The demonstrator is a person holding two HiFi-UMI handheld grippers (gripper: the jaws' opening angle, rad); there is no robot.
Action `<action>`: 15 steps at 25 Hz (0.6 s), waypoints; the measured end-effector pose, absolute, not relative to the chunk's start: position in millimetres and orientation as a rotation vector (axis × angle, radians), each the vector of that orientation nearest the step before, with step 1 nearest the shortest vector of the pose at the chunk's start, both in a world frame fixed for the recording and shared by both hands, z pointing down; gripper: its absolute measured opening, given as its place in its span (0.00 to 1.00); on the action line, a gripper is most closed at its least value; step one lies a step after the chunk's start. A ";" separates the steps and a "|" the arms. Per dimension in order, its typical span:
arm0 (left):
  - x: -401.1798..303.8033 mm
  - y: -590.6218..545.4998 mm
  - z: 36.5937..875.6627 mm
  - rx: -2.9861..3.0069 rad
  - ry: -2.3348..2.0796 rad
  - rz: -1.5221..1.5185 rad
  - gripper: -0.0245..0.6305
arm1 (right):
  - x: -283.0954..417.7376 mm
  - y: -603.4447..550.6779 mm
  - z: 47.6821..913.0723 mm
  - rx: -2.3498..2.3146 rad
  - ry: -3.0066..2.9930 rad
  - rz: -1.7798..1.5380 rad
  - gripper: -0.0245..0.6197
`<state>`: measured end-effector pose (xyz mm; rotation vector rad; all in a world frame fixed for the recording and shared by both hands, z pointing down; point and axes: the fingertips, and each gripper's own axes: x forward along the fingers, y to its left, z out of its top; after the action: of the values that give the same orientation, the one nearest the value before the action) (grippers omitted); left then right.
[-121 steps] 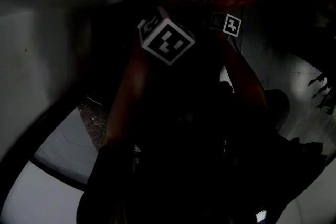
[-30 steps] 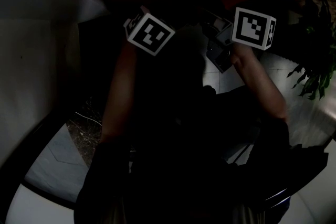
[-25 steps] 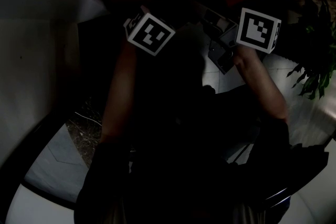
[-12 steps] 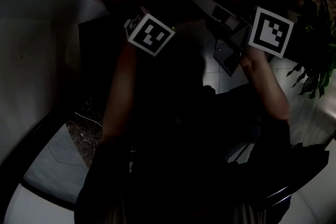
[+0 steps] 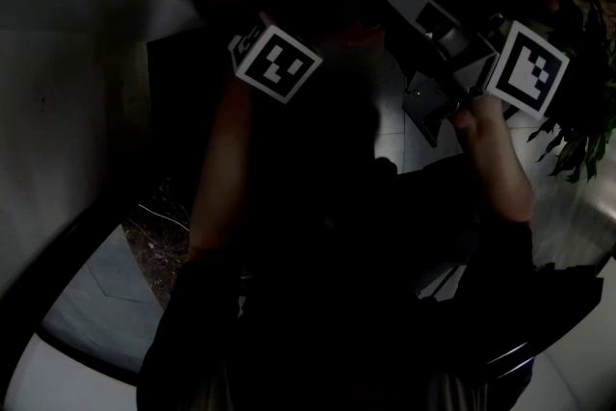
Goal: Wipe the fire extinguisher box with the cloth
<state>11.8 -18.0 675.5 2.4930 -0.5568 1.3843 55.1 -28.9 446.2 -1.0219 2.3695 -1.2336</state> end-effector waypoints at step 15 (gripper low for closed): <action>-52.0 -34.2 689.8 2.301 -0.615 1.478 0.04 | 20.6 -23.3 524.6 -0.910 2.303 -1.423 0.23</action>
<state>-52.0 -34.2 689.8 2.3008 -0.6147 1.4775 20.6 -23.3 524.6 -0.9099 2.3028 -1.4228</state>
